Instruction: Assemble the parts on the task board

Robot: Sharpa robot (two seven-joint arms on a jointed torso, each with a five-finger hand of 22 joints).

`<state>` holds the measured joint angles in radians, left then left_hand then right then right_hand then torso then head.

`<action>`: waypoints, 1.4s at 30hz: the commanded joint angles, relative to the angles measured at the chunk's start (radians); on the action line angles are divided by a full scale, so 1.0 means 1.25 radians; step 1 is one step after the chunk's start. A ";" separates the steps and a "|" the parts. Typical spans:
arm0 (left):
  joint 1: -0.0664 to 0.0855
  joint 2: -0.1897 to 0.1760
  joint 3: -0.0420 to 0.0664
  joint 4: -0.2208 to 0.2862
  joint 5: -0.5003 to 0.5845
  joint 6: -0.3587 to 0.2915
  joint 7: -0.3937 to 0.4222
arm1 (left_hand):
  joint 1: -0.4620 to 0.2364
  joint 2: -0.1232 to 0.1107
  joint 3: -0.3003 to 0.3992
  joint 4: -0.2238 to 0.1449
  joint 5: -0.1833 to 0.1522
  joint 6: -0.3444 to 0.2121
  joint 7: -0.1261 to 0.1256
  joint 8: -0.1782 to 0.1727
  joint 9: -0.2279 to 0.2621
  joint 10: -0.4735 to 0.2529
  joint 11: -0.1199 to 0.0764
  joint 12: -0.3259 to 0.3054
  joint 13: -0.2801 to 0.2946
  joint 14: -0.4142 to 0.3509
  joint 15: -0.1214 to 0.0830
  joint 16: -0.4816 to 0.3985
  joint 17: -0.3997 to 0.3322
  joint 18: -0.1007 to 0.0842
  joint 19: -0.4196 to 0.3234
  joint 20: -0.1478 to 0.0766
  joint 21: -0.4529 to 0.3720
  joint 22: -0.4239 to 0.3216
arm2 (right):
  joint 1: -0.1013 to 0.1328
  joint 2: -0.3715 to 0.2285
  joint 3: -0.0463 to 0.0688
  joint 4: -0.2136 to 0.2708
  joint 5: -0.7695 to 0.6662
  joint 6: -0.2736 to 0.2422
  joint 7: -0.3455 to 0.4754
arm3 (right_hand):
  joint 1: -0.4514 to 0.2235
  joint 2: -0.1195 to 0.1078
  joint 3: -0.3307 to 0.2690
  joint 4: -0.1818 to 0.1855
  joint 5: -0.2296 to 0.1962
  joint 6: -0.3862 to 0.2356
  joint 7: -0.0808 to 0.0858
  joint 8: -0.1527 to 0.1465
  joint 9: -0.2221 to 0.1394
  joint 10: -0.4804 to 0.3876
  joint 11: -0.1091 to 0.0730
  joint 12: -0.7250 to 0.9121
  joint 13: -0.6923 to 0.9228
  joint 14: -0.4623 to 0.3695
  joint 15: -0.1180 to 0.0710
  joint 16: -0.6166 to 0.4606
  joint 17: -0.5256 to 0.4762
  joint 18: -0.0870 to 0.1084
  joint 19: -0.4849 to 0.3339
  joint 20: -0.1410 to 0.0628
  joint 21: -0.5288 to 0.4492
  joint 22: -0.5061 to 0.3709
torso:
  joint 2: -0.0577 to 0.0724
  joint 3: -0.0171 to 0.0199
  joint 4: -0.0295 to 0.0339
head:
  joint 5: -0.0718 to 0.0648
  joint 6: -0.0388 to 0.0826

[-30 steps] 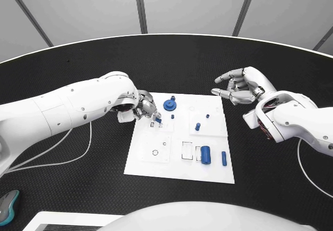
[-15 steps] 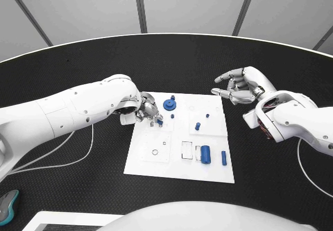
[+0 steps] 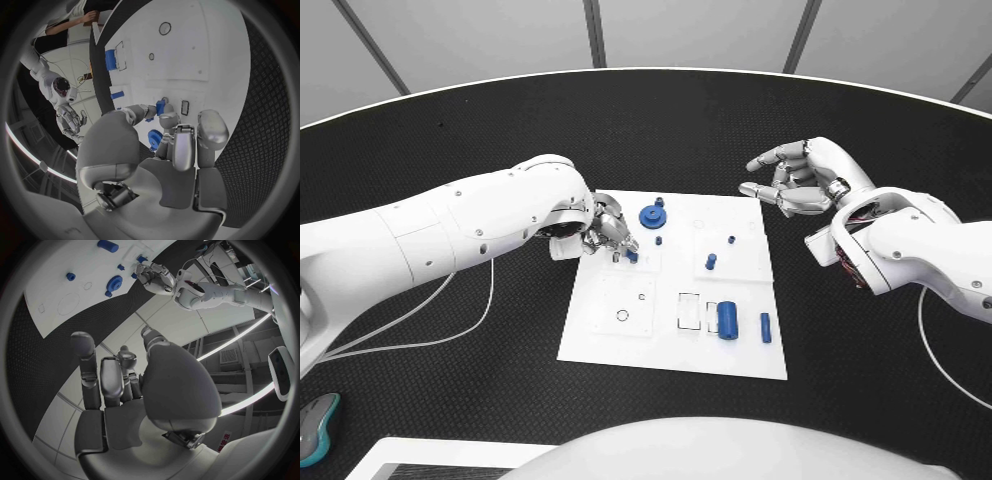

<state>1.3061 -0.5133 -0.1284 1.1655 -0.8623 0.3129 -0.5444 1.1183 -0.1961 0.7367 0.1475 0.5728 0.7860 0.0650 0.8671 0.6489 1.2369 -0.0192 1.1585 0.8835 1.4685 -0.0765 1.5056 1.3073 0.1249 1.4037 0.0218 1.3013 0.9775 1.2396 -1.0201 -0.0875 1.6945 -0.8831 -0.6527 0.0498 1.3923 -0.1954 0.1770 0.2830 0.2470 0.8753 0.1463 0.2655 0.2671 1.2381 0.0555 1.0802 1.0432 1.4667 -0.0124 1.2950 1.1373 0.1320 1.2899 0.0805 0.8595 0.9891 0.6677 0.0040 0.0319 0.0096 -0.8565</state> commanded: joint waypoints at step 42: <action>0.000 0.009 0.000 -0.005 -0.016 0.014 -0.017 | 0.002 0.003 0.120 -0.128 0.007 0.009 -0.002 0.001 0.000 0.008 0.001 0.006 0.001 0.049 -0.006 0.002 0.067 -0.015 0.002 -0.002 0.005 0.001 | 0.000 -0.001 0.000 0.001 0.000 0.001 0.001 | 0.002 0.004 -0.001 0.004 0.004 0.006 -0.002 0.003 -0.001 0.008 0.000 0.003 0.001 0.003 -0.007 -0.005 0.001 0.010 0.006 0.002 -0.005 0.000 | 0.000 0.0004 -0.0001 | -0.002 -0.005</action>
<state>1.3056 -0.5025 -0.1284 1.1591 -0.8828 0.3311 -0.5652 1.1145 -0.1997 0.7338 0.1446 0.5755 0.7917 0.0633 0.8647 0.6481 1.2422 -0.0180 1.1655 0.8858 1.4686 -0.0765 1.5056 1.3079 0.1249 1.4037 0.0218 1.3013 0.9782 1.2396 -1.0218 -0.0875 1.6962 -0.8831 -0.6512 0.0510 1.3923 -0.1954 0.1770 0.2830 0.2470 0.8753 0.1464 0.2655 0.2673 1.2382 0.0555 1.0802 1.0437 1.4667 -0.0124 1.2950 1.1370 0.1320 1.2899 0.0805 0.8595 0.9891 0.6675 0.0045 0.0318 0.0070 -0.8639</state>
